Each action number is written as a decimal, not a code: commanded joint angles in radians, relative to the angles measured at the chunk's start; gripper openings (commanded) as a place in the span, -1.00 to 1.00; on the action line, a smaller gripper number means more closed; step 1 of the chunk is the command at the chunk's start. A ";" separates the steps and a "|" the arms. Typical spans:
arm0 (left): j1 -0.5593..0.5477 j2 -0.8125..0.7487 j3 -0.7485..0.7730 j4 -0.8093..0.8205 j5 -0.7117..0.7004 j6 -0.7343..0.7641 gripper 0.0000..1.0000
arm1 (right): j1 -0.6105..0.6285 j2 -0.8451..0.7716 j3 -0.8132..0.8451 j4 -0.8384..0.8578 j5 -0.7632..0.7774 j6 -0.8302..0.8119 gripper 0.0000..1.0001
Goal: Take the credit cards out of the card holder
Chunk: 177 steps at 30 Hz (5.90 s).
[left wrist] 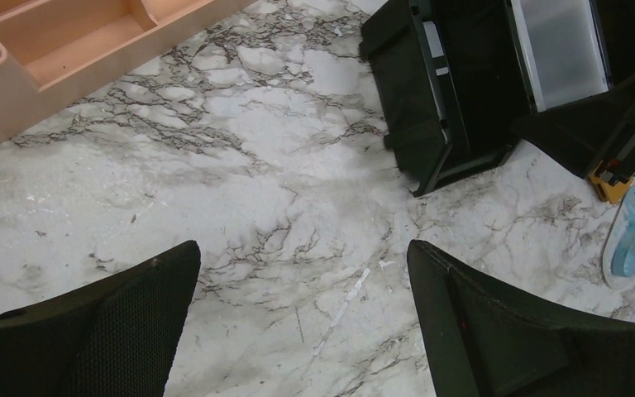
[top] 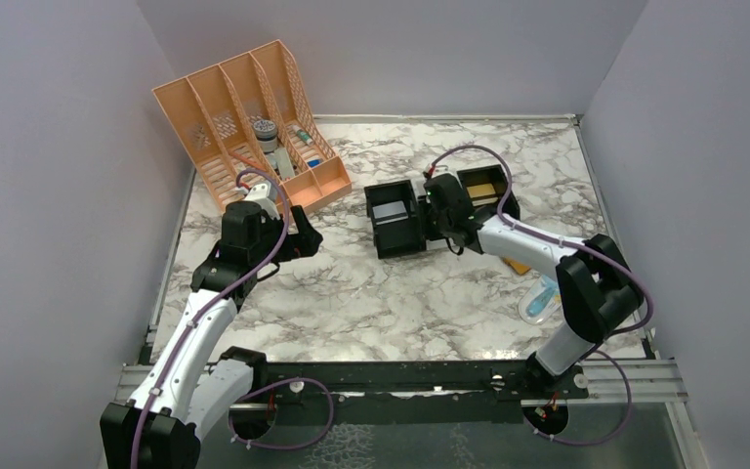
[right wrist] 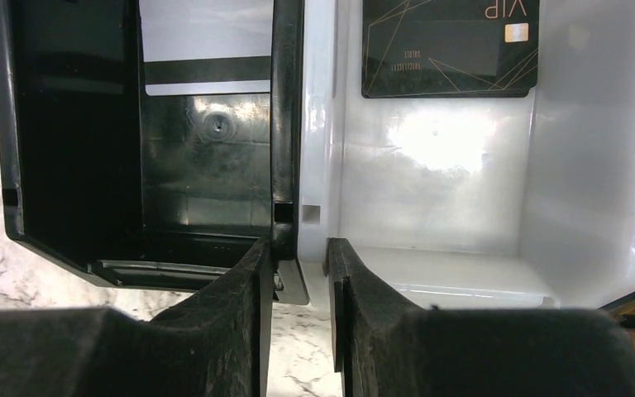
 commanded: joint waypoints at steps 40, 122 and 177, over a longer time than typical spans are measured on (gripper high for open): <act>0.002 -0.010 0.021 -0.017 -0.008 0.016 0.98 | 0.302 -0.193 0.075 -0.179 0.514 0.265 0.62; 0.003 -0.001 0.001 -0.002 0.038 -0.009 0.98 | -0.676 -0.295 -0.409 -0.049 -0.269 0.072 -0.14; 0.003 0.005 -0.008 0.025 0.112 -0.007 0.98 | -0.584 -0.275 -0.388 -0.049 -0.177 0.051 -0.98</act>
